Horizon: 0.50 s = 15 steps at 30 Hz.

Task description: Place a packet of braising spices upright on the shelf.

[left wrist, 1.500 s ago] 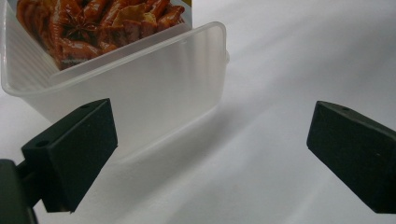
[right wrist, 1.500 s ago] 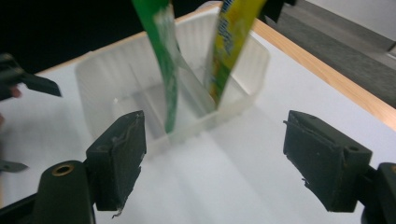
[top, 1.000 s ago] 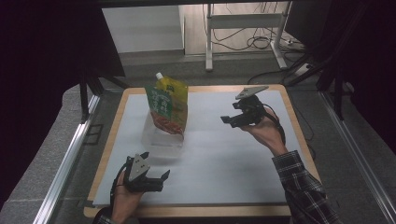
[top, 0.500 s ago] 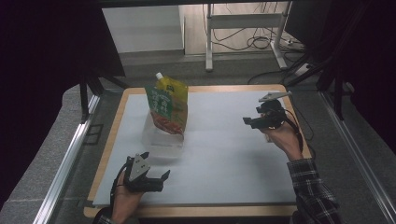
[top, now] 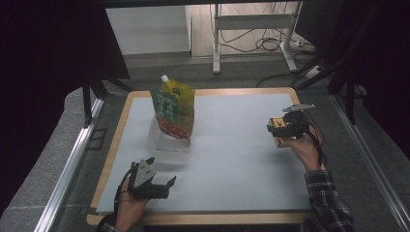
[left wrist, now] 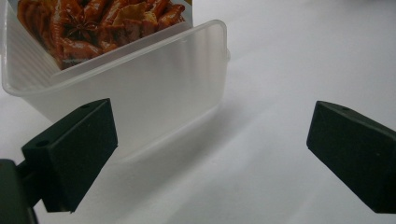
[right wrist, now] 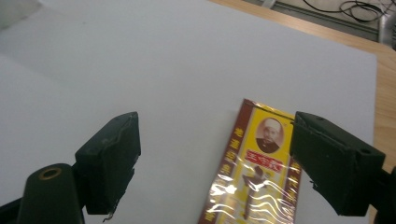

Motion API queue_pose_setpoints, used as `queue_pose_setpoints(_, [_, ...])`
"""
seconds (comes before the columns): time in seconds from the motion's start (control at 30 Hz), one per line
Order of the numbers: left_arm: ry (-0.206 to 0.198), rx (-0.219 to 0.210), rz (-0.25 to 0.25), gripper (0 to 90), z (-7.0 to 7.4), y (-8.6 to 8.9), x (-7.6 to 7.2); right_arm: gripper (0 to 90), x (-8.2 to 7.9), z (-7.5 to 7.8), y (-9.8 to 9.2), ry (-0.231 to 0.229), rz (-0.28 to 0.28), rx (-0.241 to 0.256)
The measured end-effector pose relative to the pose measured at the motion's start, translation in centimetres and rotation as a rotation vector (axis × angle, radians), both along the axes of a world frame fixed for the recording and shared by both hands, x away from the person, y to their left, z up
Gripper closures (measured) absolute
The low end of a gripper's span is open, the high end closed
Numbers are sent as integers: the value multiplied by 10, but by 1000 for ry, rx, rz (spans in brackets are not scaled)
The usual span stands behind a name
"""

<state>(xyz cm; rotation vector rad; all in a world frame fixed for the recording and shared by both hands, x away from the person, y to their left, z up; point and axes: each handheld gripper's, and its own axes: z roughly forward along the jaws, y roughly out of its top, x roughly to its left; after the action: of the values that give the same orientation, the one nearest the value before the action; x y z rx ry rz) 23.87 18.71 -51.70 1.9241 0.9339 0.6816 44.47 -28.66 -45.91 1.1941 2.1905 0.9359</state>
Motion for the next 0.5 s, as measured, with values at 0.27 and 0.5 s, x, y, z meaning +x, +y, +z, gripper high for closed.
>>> queue_pose_setpoints(0.27, [2,-3,-4,14,0,-1,0,155,6,-17,-10,22,-56,-9])
queue_pose_setpoints(0.5, [1,1,-6,14,0,-1,-1,149,14,-30,-14,48,-89,-18])
